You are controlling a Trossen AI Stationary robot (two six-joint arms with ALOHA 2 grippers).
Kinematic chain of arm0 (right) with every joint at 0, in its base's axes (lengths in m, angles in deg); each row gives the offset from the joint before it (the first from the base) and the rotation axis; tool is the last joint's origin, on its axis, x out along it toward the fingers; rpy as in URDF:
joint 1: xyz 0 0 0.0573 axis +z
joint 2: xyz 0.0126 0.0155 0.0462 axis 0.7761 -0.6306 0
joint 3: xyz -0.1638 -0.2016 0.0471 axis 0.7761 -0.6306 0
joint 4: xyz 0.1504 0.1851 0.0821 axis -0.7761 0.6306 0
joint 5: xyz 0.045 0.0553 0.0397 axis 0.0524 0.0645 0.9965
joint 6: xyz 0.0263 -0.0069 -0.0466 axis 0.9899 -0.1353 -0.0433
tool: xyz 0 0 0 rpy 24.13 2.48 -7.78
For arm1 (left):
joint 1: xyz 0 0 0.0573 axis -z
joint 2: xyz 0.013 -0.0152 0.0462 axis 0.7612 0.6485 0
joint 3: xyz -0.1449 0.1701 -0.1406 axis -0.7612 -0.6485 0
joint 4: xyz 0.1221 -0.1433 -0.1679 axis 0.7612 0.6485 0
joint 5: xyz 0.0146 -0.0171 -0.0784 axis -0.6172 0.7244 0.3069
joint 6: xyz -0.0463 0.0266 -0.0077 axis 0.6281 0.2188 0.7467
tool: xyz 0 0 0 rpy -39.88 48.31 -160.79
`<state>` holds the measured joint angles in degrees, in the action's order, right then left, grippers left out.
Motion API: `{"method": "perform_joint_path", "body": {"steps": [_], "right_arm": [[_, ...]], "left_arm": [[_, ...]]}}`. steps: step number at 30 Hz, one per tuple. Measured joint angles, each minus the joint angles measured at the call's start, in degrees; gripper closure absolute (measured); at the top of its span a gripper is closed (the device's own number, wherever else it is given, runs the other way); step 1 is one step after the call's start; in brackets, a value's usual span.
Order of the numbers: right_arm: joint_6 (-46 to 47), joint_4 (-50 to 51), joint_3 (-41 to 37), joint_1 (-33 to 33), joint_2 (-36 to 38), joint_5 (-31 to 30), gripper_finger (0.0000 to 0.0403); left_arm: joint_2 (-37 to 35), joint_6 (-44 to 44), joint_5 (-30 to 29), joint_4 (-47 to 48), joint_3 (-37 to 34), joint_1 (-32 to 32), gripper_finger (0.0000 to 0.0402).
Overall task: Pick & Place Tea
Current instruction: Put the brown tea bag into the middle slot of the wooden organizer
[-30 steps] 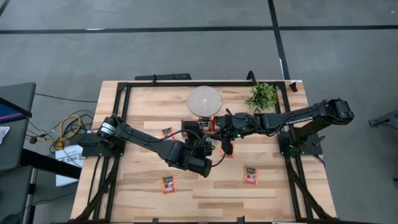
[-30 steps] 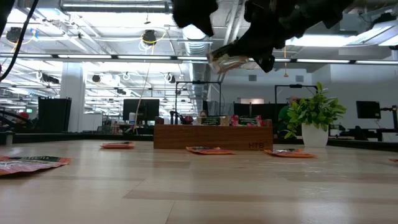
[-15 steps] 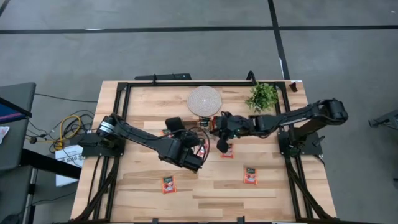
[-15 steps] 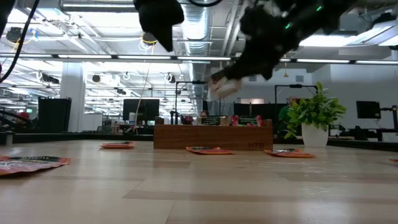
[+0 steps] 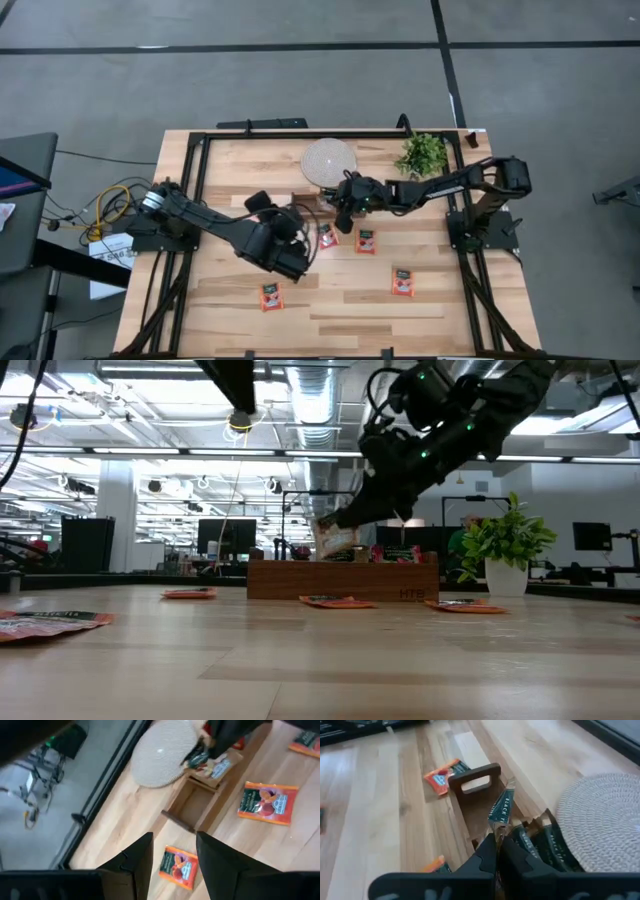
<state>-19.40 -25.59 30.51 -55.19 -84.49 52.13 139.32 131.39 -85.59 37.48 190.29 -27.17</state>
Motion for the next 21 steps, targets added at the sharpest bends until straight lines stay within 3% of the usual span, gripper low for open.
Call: {"method": "perform_joint_path", "body": {"steps": [13, 21], "right_arm": [[-4.4, 1.9, -0.1, -3.3, 1.0, -1.1, 0.0403], [-7.2, 0.9, -0.1, -3.2, 0.7, -2.9, 0.0403]], "left_arm": [[-6.9, 20.4, -0.4, 0.2, -12.2, 5.8, 0.0259], [-6.9, 23.9, -0.4, 0.1, -13.8, 7.6, 0.0259]]}}
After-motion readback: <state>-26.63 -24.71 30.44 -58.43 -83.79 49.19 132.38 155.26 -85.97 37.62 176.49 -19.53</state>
